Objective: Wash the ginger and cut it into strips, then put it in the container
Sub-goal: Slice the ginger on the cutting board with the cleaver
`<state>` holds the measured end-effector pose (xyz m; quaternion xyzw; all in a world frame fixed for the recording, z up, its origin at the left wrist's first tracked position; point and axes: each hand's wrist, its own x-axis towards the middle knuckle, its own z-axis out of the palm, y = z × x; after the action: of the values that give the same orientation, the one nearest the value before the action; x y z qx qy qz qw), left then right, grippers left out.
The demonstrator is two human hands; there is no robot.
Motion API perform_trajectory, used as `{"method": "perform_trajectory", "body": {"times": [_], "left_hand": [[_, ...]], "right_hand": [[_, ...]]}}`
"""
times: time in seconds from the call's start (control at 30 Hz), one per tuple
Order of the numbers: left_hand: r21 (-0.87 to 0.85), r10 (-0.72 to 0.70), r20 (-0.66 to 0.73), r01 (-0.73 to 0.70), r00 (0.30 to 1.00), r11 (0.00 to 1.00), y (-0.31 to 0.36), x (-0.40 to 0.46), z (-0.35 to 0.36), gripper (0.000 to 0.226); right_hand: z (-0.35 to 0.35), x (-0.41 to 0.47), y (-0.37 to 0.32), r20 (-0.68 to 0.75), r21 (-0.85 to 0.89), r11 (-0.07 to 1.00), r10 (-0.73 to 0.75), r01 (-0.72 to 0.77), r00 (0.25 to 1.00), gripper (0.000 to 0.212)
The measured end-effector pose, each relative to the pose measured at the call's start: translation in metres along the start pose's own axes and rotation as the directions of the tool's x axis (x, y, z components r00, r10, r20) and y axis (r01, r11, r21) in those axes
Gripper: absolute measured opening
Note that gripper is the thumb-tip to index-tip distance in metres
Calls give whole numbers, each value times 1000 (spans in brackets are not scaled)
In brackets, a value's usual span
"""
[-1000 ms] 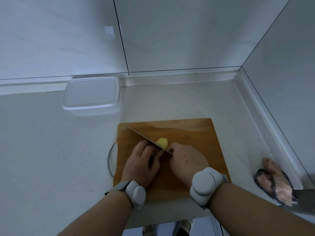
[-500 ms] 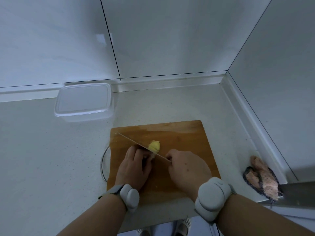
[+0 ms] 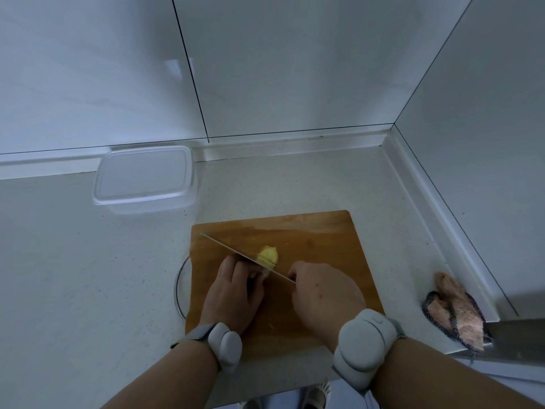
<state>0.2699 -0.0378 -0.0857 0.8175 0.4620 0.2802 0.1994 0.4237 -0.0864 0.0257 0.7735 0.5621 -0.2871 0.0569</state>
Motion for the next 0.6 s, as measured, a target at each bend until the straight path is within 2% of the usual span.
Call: {"method": "perform_trajectory", "body": {"times": [0.6], "left_hand": [[-90, 10, -79, -17, 997, 996, 2, 1, -2, 20]], "right_hand": [[9, 24, -9, -18, 18, 999, -30, 31, 999, 25]]}}
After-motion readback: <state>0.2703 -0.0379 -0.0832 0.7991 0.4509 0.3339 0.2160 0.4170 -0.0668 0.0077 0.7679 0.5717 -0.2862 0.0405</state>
